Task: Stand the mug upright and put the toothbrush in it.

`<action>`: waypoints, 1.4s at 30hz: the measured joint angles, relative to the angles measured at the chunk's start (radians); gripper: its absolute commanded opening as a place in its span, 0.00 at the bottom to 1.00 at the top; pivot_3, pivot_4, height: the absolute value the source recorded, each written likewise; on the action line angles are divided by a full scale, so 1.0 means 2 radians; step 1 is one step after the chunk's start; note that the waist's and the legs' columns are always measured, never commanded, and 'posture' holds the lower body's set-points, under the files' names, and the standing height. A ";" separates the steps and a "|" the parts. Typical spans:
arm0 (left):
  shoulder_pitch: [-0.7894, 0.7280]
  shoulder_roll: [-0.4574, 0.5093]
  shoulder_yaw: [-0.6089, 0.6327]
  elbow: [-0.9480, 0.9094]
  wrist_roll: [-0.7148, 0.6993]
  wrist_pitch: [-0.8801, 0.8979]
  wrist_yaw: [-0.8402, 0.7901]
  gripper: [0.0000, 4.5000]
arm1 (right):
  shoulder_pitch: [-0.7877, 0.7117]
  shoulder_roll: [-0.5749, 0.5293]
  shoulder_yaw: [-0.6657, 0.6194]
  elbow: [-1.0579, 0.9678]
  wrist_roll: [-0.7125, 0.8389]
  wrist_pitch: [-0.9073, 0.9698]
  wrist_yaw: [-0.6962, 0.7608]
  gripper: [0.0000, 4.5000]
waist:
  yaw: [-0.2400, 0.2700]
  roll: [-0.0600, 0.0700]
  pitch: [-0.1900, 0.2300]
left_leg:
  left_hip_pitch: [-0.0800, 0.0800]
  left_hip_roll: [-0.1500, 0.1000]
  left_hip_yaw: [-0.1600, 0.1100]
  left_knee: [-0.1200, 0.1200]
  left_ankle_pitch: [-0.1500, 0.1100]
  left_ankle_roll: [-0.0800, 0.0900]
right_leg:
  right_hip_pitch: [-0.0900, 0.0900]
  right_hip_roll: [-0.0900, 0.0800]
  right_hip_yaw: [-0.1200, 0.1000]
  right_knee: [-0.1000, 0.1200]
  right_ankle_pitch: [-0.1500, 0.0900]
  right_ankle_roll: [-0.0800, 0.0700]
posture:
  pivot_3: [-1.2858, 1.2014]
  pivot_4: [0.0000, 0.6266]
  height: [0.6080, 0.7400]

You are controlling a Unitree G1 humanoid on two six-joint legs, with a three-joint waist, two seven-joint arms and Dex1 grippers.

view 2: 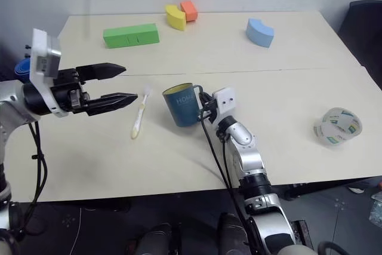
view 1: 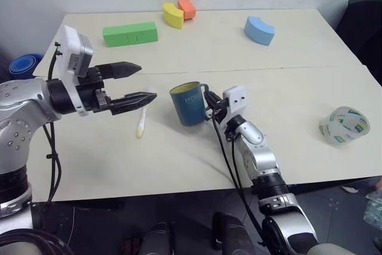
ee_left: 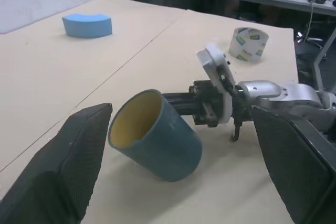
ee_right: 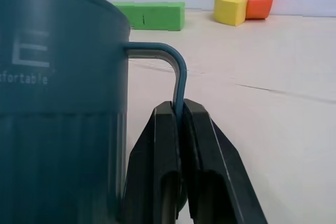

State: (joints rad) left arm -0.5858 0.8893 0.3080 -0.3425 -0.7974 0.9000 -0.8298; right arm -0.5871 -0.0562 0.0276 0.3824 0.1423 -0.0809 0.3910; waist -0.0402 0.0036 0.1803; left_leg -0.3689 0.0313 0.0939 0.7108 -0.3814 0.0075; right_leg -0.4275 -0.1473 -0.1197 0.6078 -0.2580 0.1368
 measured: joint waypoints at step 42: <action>0.021 -0.007 -0.042 0.036 0.019 -0.033 0.016 1.00 | 0.198 -0.283 -0.073 -0.398 0.176 0.284 0.155 0.99 | 0.010 0.001 0.000 | 0.000 0.000 0.000 0.001 0.000 0.000 | 0.000 0.000 0.001 -0.001 0.000 0.000 | 0.52 0.24 1.00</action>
State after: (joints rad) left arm -0.5429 0.8744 0.2248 -0.2702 -0.7602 0.8349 -0.7977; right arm -0.1916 -0.6223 -0.1186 -0.4146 0.4953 0.4879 0.7011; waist -0.0201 0.0047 0.1812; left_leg -0.3696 0.0315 0.0948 0.7126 -0.3815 0.0077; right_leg -0.4270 -0.1474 -0.1182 0.6064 -0.2580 0.1367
